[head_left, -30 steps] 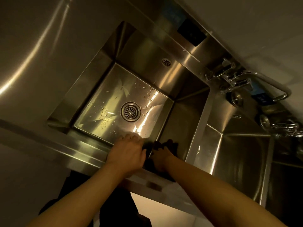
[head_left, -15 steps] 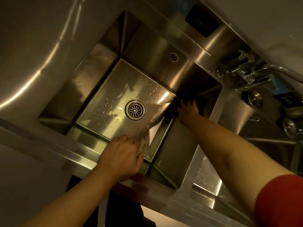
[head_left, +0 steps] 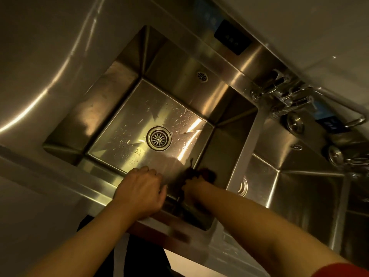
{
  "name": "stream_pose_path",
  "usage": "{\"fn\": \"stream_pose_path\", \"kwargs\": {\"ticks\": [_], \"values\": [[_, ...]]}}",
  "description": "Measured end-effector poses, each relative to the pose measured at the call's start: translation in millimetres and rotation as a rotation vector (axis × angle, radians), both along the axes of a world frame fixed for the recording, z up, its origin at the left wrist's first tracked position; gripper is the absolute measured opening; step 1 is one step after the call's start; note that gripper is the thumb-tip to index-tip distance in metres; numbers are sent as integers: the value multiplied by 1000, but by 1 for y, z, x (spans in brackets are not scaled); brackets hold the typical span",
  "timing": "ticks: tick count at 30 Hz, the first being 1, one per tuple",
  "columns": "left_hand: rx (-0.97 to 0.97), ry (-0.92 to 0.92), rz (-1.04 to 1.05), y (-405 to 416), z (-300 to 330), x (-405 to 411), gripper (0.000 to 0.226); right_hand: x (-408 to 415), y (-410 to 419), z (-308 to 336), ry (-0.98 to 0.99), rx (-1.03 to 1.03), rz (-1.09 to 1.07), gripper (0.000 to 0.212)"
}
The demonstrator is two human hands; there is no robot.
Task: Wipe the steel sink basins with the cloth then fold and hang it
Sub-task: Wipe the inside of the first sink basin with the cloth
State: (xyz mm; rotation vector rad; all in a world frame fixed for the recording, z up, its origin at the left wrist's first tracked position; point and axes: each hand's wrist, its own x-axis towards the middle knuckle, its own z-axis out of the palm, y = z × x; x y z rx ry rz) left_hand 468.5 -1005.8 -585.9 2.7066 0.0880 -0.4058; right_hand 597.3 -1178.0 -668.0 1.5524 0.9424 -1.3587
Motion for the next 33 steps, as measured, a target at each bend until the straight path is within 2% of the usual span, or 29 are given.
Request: {"fn": "stream_pose_path", "kwargs": {"ticks": [4, 8, 11, 15, 20, 24, 27, 30, 33], "values": [[-11, -5, 8, 0, -2, -2, 40, -26, -4, 21, 100, 19, 60, 55], [-33, 11, -2, 2, 1, -2, 46, -19, -10, 43, 49, 201, 25, 43], [-50, 33, -17, 5, 6, -2, 46, -14, -5, 53, -2, 272, -85, 49], [-194, -40, 4, 20, 14, 1, 36, 3, 10, 58, -62, 423, -285, 53], [-27, -217, -30, 89, 38, 42, 39, 40, 34, 58, -231, 575, -491, 55], [132, -189, -199, 150, 44, 89, 59, 71, 52, 51, -334, 744, -767, 53], [224, -166, -120, 193, 34, 118, 77, 87, 64, 43, -458, 883, -918, 57], [257, -172, -16, 226, 22, 130, 78, 101, 70, 31, -588, 1004, -1037, 60], [268, -164, 29, 238, 8, 135, 90, 115, 69, 10, -682, 1097, -1270, 53]]}}
